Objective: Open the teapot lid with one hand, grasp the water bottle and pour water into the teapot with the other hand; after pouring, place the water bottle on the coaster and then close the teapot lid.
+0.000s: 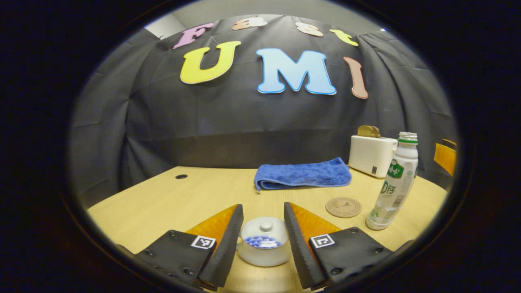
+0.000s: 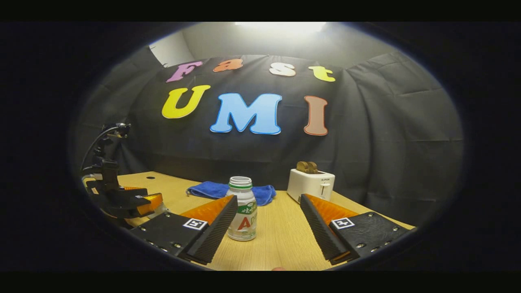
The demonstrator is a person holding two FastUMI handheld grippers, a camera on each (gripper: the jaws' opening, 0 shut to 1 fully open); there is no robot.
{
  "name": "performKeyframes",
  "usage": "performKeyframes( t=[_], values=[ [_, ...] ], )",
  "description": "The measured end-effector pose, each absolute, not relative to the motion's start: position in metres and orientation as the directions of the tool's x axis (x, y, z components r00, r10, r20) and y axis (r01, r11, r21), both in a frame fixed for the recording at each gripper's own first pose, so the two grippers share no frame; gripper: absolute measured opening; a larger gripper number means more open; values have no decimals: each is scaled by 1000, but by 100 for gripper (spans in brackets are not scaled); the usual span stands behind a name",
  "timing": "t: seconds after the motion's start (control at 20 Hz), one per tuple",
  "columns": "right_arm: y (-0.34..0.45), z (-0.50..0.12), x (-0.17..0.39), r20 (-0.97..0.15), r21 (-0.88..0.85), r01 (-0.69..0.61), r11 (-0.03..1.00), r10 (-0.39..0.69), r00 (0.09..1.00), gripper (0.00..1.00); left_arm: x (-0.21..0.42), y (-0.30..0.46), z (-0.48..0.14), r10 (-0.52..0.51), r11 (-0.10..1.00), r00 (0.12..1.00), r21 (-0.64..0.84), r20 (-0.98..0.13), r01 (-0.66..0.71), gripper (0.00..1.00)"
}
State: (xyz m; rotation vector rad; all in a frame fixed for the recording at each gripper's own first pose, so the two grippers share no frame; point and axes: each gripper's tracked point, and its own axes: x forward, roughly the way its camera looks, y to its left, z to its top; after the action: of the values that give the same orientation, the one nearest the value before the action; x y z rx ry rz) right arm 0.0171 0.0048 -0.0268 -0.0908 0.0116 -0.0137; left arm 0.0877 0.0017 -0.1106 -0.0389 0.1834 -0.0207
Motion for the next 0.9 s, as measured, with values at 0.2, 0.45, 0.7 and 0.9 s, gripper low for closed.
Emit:
performKeyframes(
  t=[0.2,0.45,0.7,0.9],
  values=[
    [1,-37,21,-33,-81,18,997,-21,999,95,92,2,-116,-19,999,983,-29,-185,14,63],
    [-6,-46,25,-57,-57,32,998,-35,998,95,98,0,-116,-21,1000,984,-4,-178,21,47],
    [-9,-46,22,-60,-64,39,997,-43,997,95,100,-6,-115,-30,999,983,21,-179,34,22],
    [-2,-53,23,-75,-47,7,999,-10,997,95,101,-4,-111,-48,999,985,-21,-168,45,17]
  ],
)
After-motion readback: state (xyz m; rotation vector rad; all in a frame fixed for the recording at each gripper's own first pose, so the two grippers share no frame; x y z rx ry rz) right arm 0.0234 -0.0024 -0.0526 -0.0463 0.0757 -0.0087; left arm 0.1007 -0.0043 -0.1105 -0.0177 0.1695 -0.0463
